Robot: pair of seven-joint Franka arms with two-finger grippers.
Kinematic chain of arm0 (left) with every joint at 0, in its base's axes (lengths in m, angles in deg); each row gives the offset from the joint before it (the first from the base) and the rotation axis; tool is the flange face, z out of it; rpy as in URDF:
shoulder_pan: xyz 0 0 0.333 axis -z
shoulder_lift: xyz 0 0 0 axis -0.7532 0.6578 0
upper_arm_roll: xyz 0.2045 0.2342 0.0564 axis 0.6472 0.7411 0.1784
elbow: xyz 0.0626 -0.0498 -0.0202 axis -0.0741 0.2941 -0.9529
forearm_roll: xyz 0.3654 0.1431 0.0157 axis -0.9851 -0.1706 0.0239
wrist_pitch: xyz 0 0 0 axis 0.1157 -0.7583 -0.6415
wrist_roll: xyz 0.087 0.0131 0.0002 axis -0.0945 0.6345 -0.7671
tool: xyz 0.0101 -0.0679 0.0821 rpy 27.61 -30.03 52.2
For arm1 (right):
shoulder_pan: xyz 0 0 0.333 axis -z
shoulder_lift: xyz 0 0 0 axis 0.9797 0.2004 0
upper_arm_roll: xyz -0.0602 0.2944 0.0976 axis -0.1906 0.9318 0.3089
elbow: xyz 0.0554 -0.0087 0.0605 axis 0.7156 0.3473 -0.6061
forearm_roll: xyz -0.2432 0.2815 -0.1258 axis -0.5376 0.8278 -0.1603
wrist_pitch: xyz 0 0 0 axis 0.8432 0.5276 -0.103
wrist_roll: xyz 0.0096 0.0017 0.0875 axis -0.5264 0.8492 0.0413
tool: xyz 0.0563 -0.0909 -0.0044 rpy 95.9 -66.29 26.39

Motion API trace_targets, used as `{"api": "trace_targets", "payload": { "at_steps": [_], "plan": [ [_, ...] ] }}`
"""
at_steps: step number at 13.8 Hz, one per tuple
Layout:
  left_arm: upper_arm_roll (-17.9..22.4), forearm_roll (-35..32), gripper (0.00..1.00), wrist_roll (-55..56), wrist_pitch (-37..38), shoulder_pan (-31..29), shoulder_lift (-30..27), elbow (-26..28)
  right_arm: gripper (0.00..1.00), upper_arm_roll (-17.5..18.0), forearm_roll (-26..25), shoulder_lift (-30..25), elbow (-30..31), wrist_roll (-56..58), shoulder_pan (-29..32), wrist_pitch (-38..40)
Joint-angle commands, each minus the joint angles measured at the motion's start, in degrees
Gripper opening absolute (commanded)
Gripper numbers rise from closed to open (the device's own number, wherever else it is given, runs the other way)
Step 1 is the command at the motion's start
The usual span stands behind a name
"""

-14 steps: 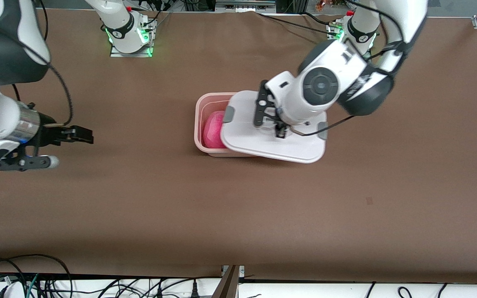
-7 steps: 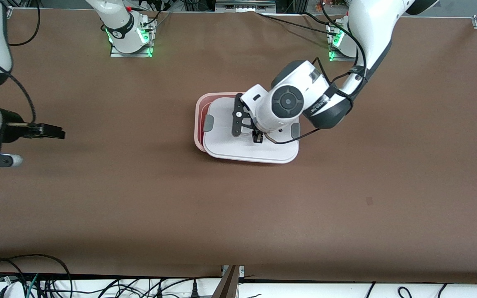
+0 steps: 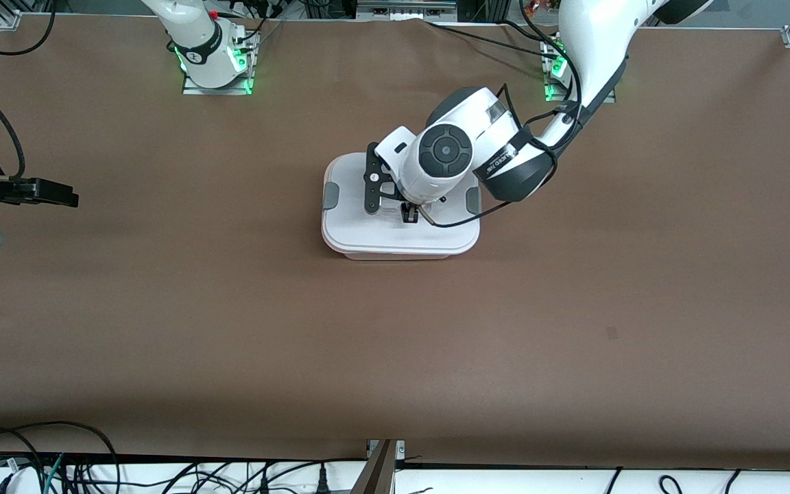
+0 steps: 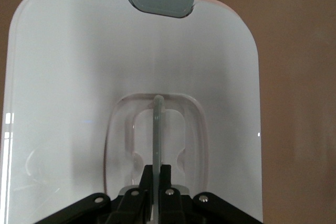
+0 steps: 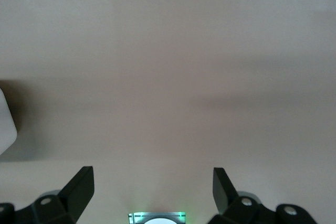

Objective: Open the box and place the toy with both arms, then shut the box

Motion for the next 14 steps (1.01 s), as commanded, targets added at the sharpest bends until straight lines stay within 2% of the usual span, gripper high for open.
{"api": "trace_targets", "payload": {
  "at_steps": [1, 3, 7, 11, 14],
  "plan": [
    [0.43, -0.88, 0.00, -0.28, 0.76, 0.58, 0.79, -1.08, 1.00, -1.21, -0.09, -4.19, 2.71, 0.75, -0.09, -1.13],
    [0.43, -0.88, 0.00, -0.28, 0.59, 1.28, 0.97, -1.17, 1.00, -2.44, 0.35, -5.49, 3.32, 1.02, -0.88, -0.96],
    [0.60, -0.88, 0.00, -0.28, -1.16, 1.73, 1.49, -0.99, 1.00, -8.15, 2.81, -7.26, 5.25, 5.32, -3.43, -0.60],
    [0.69, -2.19, 0.00, 0.60, -2.05, 1.73, 2.19, -0.91, 1.00, -8.25, 2.72, -11.65, 10.78, 4.18, -3.61, -0.78],
    [0.61, -2.20, 0.00, 0.69, -2.31, 1.73, 2.37, -0.82, 1.00, -8.69, 2.63, -11.40, 11.41, 3.65, -4.31, -0.60]
  ]
}}
